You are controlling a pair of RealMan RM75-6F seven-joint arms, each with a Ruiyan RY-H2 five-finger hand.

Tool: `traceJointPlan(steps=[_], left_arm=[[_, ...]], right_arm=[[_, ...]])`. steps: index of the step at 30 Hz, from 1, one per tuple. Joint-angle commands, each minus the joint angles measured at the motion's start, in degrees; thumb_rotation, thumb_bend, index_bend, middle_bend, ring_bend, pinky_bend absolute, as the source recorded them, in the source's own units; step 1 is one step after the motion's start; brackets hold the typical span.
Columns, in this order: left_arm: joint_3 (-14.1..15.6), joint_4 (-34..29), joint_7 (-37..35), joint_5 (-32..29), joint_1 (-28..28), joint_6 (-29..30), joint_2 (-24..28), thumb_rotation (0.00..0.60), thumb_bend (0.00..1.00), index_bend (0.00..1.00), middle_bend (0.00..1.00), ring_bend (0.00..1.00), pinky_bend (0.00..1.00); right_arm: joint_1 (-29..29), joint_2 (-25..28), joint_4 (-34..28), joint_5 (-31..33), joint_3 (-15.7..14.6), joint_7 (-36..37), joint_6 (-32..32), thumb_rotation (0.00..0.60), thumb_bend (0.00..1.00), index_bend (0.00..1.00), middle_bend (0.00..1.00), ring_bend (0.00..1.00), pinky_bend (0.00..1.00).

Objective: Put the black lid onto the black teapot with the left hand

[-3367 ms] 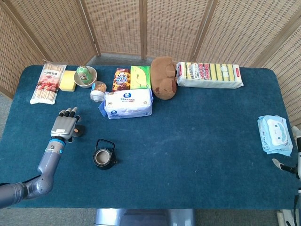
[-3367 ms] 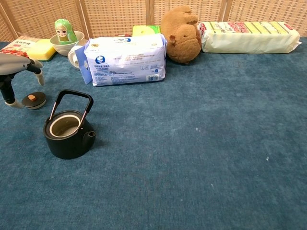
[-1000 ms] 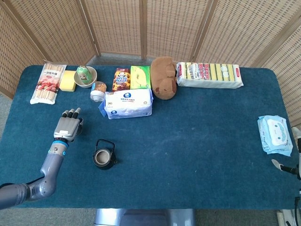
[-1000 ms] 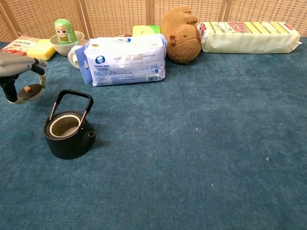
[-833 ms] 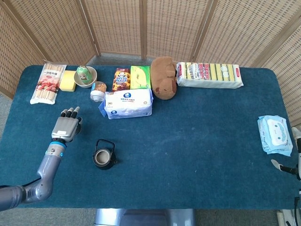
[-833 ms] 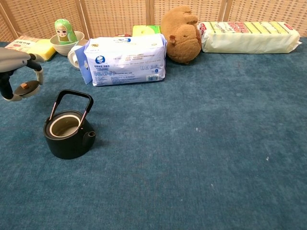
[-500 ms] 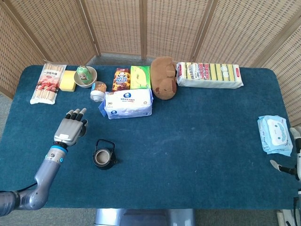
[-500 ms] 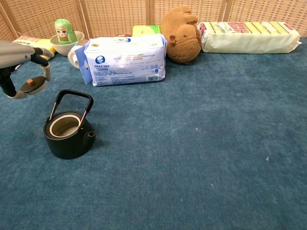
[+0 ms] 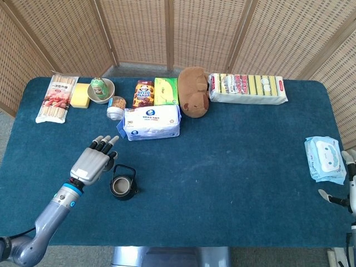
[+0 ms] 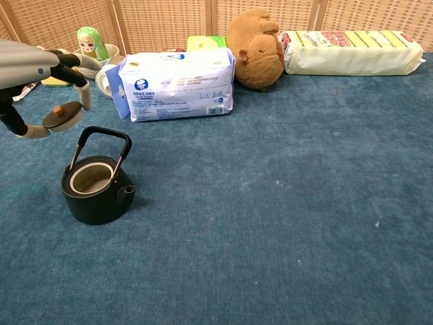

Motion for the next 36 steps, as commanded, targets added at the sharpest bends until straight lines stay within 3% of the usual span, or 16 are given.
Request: traceJointPlan(steps=[1, 12, 36], left_arm=[[1.2, -2.3, -0.9, 4.0, 0.9, 0.2, 1.3, 0.600, 0.30, 0.37, 0.00, 0.00, 0.07], [3.9, -5.1, 3.5, 10.0, 1.9, -0.3, 1.0, 0.600, 0.30, 0.37, 0.00, 0.00, 0.07], [4.3, -2.0, 13.7, 7.6, 3.5, -0.9, -5.7, 0.600, 0.30, 0.37, 0.00, 0.00, 0.07]], right_arm=[[0.0, 0.0, 0.0, 0.0, 0.0, -0.1, 0.0, 0.600, 0.00, 0.04, 0.00, 0.00, 0.00], [-0.1, 0.2, -0.2, 0.1, 0.0, 0.3, 0.1, 0.600, 0.00, 0.04, 0.00, 0.00, 0.00], [-0.2, 0.6, -0.5, 0.4, 0.1, 0.7, 0.0, 0.600, 0.00, 0.04, 0.00, 0.00, 0.00]])
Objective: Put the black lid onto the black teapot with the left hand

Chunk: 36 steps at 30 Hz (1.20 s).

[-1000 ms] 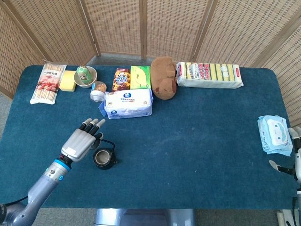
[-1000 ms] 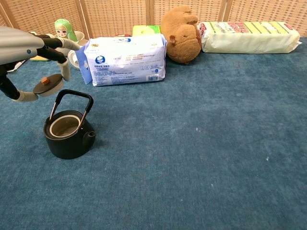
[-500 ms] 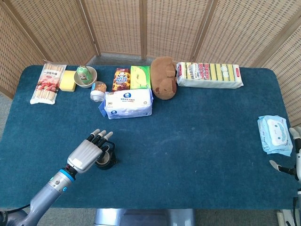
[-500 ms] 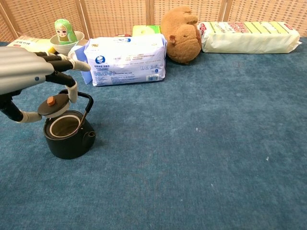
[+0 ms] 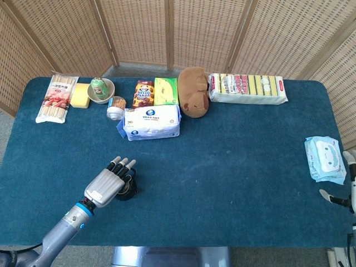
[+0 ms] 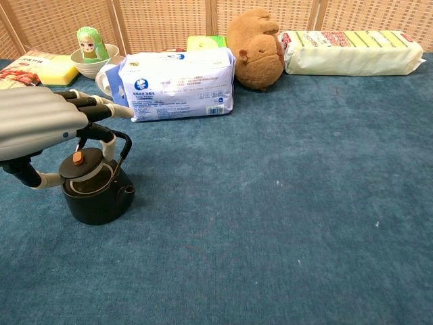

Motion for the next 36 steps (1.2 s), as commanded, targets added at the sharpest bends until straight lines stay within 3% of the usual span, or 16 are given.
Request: traceJointPlan(steps=[1, 14, 36], left_arm=[[-0.1, -0.1, 1.2, -0.7, 0.1, 0.0, -0.4, 0.600, 0.30, 0.37, 0.00, 0.00, 0.07], [-1.6, -1.0, 5.2, -4.7, -0.9, -0.3, -1.7, 0.600, 0.30, 0.37, 0.00, 0.00, 0.07], [-2.0, -5.6, 14.4, -13.3, -3.0, 2.5, -1.8, 0.600, 0.17, 0.37, 0.00, 0.00, 0.07]], right_arm=[[0.0, 0.0, 0.0, 0.0, 0.0, 0.0, 0.0, 0.600, 0.00, 0.04, 0.00, 0.00, 0.00], [-0.1, 0.1, -0.2, 0.1, 0.1, 0.2, 0.1, 0.600, 0.00, 0.04, 0.00, 0.00, 0.00], [-0.2, 0.1, -0.5, 0.1, 0.2, -0.3, 0.9, 0.600, 0.01, 0.04, 0.00, 0.00, 0.00]])
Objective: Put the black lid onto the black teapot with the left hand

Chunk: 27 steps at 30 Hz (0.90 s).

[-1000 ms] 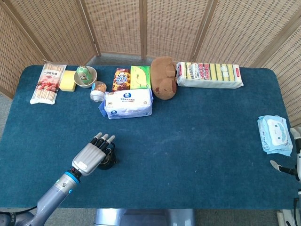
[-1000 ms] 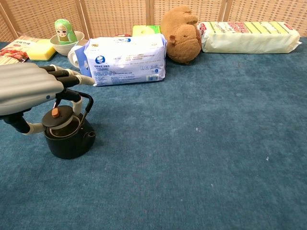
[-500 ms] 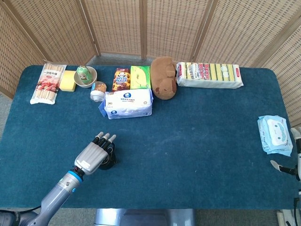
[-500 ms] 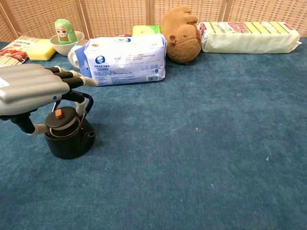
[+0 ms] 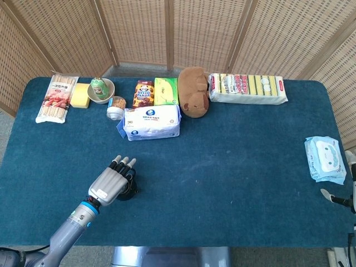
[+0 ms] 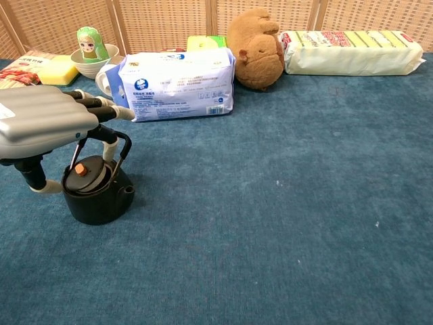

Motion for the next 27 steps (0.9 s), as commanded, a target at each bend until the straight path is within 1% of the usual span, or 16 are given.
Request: traceJointPlan(steps=[1, 5, 8, 18, 19, 20, 24, 25, 27], left_arm=[[0.0, -0.7, 1.3, -1.2, -0.4, 0.8, -0.2, 0.600, 0.17, 0.37, 0.00, 0.00, 0.07], [-0.2, -1.4, 1.9, -1.6, -0.6, 1.8, -0.3, 0.600, 0.17, 0.37, 0.00, 0.00, 0.07], [-0.2, -2.7, 1.6, -0.8, -0.5, 2.7, 0.1, 0.600, 0.17, 0.37, 0.00, 0.00, 0.07], [-0.3, -5.4, -1.9, 3.7, 0.6, 5.2, 2.5, 0.600, 0.17, 0.36, 0.00, 0.00, 0.07], [-0.3, -5.7, -2.5, 4.4, 0.8, 5.4, 2.9, 0.600, 0.17, 0.34, 0.00, 0.00, 0.07], [-0.4, -6.1, -3.5, 5.2, 1.1, 5.8, 3.3, 0.600, 0.17, 0.30, 0.00, 0.00, 0.07], [0.2, -7.1, -8.1, 9.9, 3.2, 7.9, 5.9, 0.600, 0.17, 0.02, 0.00, 0.00, 0.07], [0.5, -7.3, -10.1, 11.6, 4.3, 9.1, 6.9, 0.600, 0.17, 0.00, 0.00, 0.00, 0.07], [1.2, -7.2, -12.9, 14.1, 5.8, 10.7, 8.2, 0.600, 0.17, 0.00, 0.00, 0.00, 0.07]], right_arm=[[0.0, 0.0, -0.1, -0.1, 0.0, 0.0, 0.1, 0.600, 0.01, 0.04, 0.00, 0.00, 0.00], [-0.1, 0.1, -0.2, -0.2, 0.0, 0.2, 0.3, 0.600, 0.01, 0.04, 0.00, 0.00, 0.00], [-0.2, 0.3, -0.3, -0.3, 0.0, 0.5, 0.2, 0.600, 0.01, 0.04, 0.00, 0.00, 0.00], [-0.2, 0.5, -0.6, -0.7, -0.1, 0.7, 0.3, 0.600, 0.01, 0.05, 0.00, 0.00, 0.00], [-0.2, 0.5, -0.7, -0.7, -0.2, 0.7, 0.3, 0.600, 0.01, 0.05, 0.00, 0.00, 0.00], [-0.2, 0.5, -0.7, -0.8, -0.2, 0.7, 0.3, 0.600, 0.01, 0.05, 0.00, 0.00, 0.00], [-0.3, 0.6, -1.0, -1.3, -0.3, 0.7, 0.6, 0.600, 0.01, 0.05, 0.00, 0.00, 0.00], [-0.4, 0.7, -1.2, -1.5, -0.4, 0.7, 0.8, 0.600, 0.01, 0.05, 0.00, 0.00, 0.00], [-0.5, 0.7, -1.4, -1.9, -0.4, 0.7, 1.1, 0.600, 0.01, 0.05, 0.00, 0.00, 0.00]])
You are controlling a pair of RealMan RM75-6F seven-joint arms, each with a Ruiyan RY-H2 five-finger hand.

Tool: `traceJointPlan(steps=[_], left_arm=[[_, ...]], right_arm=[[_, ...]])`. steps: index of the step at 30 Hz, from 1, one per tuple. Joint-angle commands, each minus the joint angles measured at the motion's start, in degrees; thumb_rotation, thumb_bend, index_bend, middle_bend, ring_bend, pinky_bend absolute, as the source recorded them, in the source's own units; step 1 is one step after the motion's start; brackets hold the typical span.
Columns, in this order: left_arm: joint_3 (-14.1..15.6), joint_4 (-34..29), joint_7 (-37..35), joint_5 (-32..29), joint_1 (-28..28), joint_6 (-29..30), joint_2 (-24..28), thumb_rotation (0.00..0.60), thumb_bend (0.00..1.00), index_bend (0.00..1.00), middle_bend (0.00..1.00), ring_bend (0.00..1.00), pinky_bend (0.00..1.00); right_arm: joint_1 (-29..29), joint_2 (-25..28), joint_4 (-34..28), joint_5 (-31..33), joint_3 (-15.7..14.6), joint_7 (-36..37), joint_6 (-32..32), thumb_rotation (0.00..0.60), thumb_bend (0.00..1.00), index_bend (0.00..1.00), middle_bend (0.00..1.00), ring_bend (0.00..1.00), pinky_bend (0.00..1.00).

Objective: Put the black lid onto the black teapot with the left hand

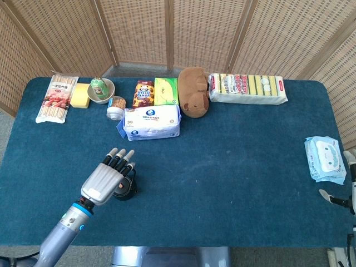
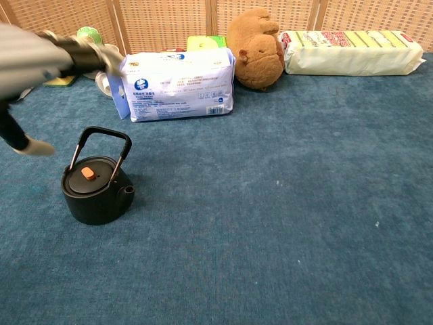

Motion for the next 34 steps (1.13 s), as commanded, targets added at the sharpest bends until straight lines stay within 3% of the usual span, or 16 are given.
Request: traceJointPlan(steps=[1, 8, 13, 18, 25, 34], left_arm=[[1.8, -0.2, -7.3, 6.1, 4.4, 4.4, 3.7, 0.600, 0.17, 0.00, 0.00, 0.00, 0.07], [5.9, 5.7, -25.2, 15.4, 13.8, 13.6, 9.1, 0.600, 0.14, 0.00, 0.00, 0.00, 0.07], [6.7, 10.7, -37.2, 17.1, 19.5, 19.4, 10.9, 0.600, 0.14, 0.00, 0.00, 0.00, 0.07], [6.7, 15.4, -46.7, 15.6, 23.6, 21.2, 11.8, 0.600, 0.14, 0.00, 0.00, 0.00, 0.07], [5.6, 20.0, -53.7, 14.0, 26.2, 20.6, 12.3, 0.600, 0.14, 0.00, 0.00, 0.00, 0.07], [3.8, 21.4, -56.4, 15.0, 27.2, 20.1, 13.5, 0.600, 0.14, 0.00, 0.00, 0.00, 0.07]], right_arm=[[-0.1, 0.1, -0.4, -0.5, -0.1, -0.1, 0.4, 0.600, 0.01, 0.05, 0.00, 0.00, 0.00], [-0.1, -0.3, -0.9, -1.9, -0.8, -1.3, 0.9, 0.600, 0.01, 0.05, 0.00, 0.00, 0.00], [0.0, -1.0, -0.5, -2.8, -0.9, -2.1, 1.6, 0.600, 0.01, 0.05, 0.00, 0.00, 0.00], [-0.5, -1.0, -0.9, -3.3, -0.9, -2.6, 3.1, 0.600, 0.01, 0.05, 0.00, 0.00, 0.00], [-1.1, -0.5, -1.7, -3.9, -0.8, -2.9, 4.6, 0.600, 0.01, 0.06, 0.00, 0.00, 0.00], [-1.2, -0.6, -2.0, -4.3, -1.2, -3.5, 4.9, 0.600, 0.01, 0.06, 0.00, 0.00, 0.00]])
